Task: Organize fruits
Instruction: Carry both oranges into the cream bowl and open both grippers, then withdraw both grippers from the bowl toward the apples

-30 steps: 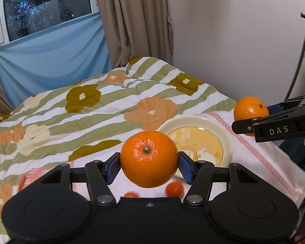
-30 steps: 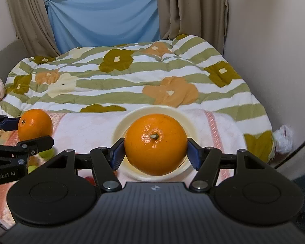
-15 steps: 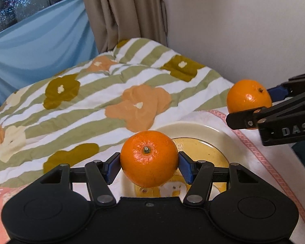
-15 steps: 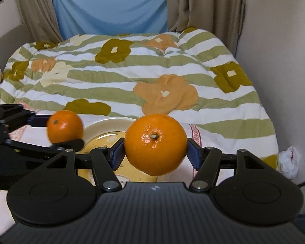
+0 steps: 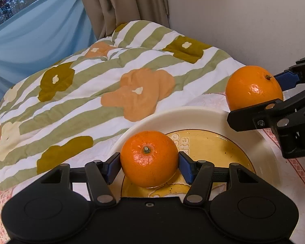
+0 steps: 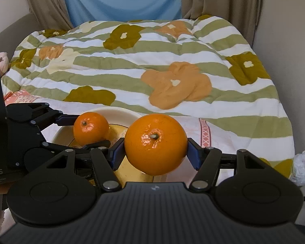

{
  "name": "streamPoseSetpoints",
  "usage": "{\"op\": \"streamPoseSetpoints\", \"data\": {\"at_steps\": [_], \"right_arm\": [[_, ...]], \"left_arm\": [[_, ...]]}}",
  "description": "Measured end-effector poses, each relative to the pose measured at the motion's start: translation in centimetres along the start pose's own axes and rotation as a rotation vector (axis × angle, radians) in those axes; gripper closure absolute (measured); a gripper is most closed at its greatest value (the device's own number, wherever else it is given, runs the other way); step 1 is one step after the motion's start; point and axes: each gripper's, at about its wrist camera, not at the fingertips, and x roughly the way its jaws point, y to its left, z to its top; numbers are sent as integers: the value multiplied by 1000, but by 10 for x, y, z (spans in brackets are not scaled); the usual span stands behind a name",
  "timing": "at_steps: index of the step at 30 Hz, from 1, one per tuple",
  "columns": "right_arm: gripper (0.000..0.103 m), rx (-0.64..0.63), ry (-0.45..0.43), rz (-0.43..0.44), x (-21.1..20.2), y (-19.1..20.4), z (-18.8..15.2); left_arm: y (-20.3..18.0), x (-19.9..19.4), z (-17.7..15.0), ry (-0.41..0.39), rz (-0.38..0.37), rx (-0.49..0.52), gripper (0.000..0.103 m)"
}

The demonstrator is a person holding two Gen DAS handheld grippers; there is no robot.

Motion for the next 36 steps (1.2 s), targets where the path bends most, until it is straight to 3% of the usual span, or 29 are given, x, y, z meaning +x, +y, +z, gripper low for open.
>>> {"op": "streamPoseSetpoints", "data": {"at_steps": [1,2,3,5,16,24,36], "right_arm": [[25,-5,1,1,1,0,2],[25,-7,1,1,1,-1,2],[25,-7,1,2,1,-1,3],[25,-4,2,8,1,-2,5],[25,-75,17,60,7,9,8],[25,-215,17,86,27,31,1],[23,-437,-29,39,48,57,-16]], "left_arm": [[0,0,0,-1,0,-1,37],[0,-1,1,-11,2,0,31],[1,-2,2,-22,13,1,18],[1,-8,1,-51,29,5,8],[19,-46,-24,-26,58,-80,8],[21,-65,-35,-12,92,-122,8],[26,-76,-50,20,113,-178,8]]}}
